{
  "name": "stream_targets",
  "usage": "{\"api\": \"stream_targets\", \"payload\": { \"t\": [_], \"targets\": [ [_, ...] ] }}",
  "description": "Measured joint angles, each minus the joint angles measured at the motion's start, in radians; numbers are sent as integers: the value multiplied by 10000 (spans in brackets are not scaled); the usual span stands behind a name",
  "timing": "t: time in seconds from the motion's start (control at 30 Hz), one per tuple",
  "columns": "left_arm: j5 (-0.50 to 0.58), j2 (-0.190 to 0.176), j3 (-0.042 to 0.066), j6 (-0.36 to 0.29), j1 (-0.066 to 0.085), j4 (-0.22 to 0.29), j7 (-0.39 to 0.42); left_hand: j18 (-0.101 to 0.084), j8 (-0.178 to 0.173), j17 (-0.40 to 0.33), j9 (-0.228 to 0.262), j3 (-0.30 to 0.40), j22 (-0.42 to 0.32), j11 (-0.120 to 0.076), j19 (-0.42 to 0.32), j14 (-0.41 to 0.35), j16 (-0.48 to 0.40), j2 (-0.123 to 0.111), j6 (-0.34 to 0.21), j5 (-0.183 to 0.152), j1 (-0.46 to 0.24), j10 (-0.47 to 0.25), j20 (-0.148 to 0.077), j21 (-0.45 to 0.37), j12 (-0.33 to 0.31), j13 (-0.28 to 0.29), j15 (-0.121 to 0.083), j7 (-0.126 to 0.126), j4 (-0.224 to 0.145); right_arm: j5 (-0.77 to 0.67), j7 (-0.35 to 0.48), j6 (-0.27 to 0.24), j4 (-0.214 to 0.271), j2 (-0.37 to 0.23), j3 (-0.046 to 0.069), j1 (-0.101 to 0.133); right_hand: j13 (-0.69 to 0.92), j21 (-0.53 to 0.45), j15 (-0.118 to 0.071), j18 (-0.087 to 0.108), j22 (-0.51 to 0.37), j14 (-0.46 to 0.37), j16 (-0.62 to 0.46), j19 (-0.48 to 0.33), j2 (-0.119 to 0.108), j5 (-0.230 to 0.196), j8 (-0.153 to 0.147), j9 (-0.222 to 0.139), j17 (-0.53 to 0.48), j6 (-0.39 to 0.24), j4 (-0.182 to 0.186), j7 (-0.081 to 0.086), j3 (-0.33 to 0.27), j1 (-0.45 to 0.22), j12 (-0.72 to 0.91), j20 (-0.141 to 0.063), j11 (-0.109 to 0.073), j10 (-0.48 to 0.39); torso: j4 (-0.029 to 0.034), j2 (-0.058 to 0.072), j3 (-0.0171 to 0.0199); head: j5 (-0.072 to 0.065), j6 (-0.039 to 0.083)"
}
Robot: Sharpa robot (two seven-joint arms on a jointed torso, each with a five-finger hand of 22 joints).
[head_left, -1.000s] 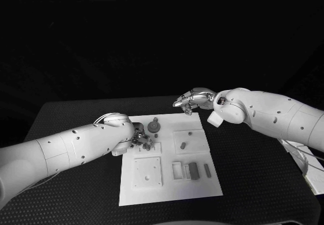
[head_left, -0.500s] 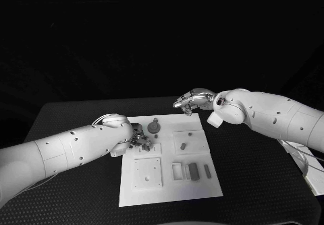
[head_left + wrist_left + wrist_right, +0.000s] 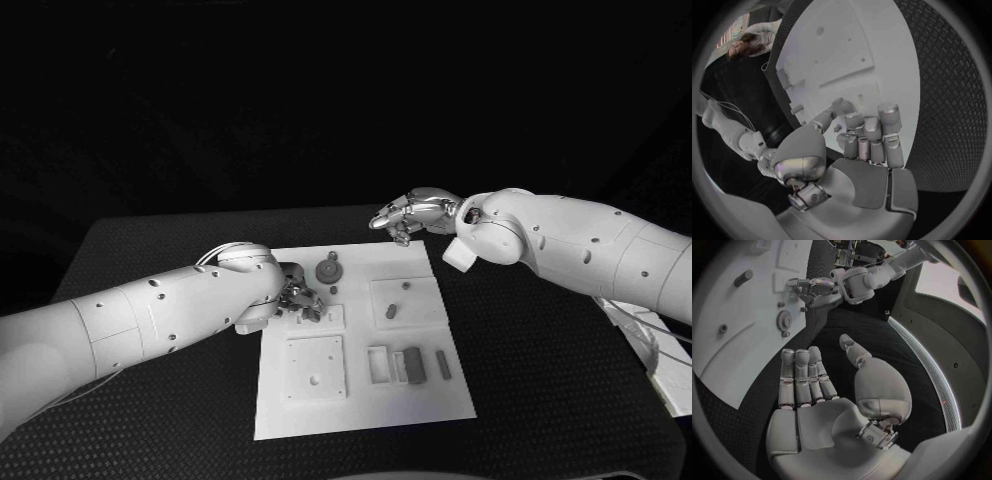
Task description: Assemble the parts on the task board
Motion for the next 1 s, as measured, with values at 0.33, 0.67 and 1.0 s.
{"api": "stream_targets", "payload": {
  "t": [0.33, 0.67, 1.0],
  "targets": [
    [-8, 44, 0, -98, -3, -12, 11, 16, 0, 0, 0, -32, -1, -35, -1, 1, 0, 0, 34, 0, -1, 35, 1, 0, 0, -1, 1, -33, 32, 0, 0, 0, -8, 16, 0, -5, 0, 0, -24, 1, 1, -24, 0, 0, 0, 0, 0, 1, 0, 27, 0, 15, 0, 0, 0, 0, 0, 0, 0, 4, -1, 17, 43],
    [-14, 75, -1, -182, -3, -16, 24, 22, 40, 9, -2, -20, -2, -65, 37, 56, 0, 44, 70, 75, 44, 80, -34, 40, 0, -2, -52, -69, -62, 0, 0, 0, 1, 8, 0, -6, 1, 0, -22, 1, 3, -23, 0, 0, 0, 0, 0, 1, 0, 6, 0, 36, 0, 0, -1, 0, 0, 0, -8, 5, 5, 39, 66],
    [-55, 87, -1, -162, -3, -9, 29, 22, 51, 8, -1, 69, -2, -73, 37, 69, -1, 141, 107, 622, 224, 144, -33, 40, 0, 7, -45, -34, -485, 0, 0, 0, 7, 0, 0, -7, 2, 0, -20, 1, 4, -21, 0, 0, 0, 0, 0, 1, 0, 6, 0, 34, 0, 0, -1, 0, 0, 0, -11, 6, 6, 43, 48]
  ]
}}
